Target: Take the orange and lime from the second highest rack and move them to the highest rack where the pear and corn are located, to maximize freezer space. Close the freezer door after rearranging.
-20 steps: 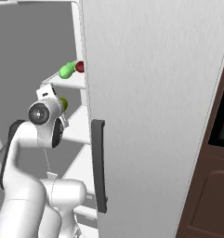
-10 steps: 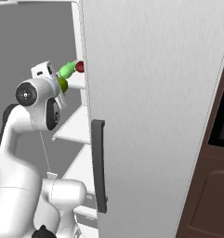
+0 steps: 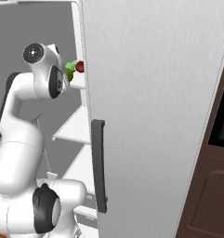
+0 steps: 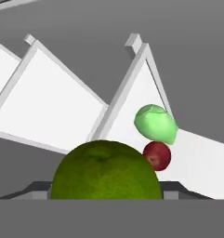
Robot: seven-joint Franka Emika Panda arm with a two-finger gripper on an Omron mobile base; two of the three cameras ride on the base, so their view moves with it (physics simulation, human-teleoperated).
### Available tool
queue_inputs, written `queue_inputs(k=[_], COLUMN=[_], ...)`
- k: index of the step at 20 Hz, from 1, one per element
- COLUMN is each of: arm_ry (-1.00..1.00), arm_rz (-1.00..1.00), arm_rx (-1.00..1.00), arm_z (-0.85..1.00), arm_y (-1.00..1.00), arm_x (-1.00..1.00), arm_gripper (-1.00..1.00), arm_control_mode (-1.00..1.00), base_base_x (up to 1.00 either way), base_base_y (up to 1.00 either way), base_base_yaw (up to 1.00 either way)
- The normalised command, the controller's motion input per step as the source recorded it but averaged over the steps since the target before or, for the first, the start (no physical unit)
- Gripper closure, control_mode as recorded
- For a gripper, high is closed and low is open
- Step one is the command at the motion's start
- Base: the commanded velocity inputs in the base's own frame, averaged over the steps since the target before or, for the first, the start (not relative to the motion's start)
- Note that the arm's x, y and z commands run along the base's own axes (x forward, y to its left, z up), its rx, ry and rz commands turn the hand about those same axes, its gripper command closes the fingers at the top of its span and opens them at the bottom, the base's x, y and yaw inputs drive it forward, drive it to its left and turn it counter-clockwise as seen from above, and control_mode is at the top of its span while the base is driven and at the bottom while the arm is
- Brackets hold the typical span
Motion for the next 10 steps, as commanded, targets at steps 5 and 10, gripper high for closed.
queue_inputs(k=[5,10], arm_ry=[0.0,0.06], arm_rz=[0.0,0.0], arm_rx=[-0.07,-0.12], arm_z=[-0.14,-0.25], arm_y=[0.0,0.0], arm_x=[0.63,0.68], arm_gripper=[1.0,1.0], arm_control_mode=[-1.0,-1.0], base_base_x=[0.0,0.0], base_base_y=[0.0,0.0], base_base_yaw=[0.0,0.0])
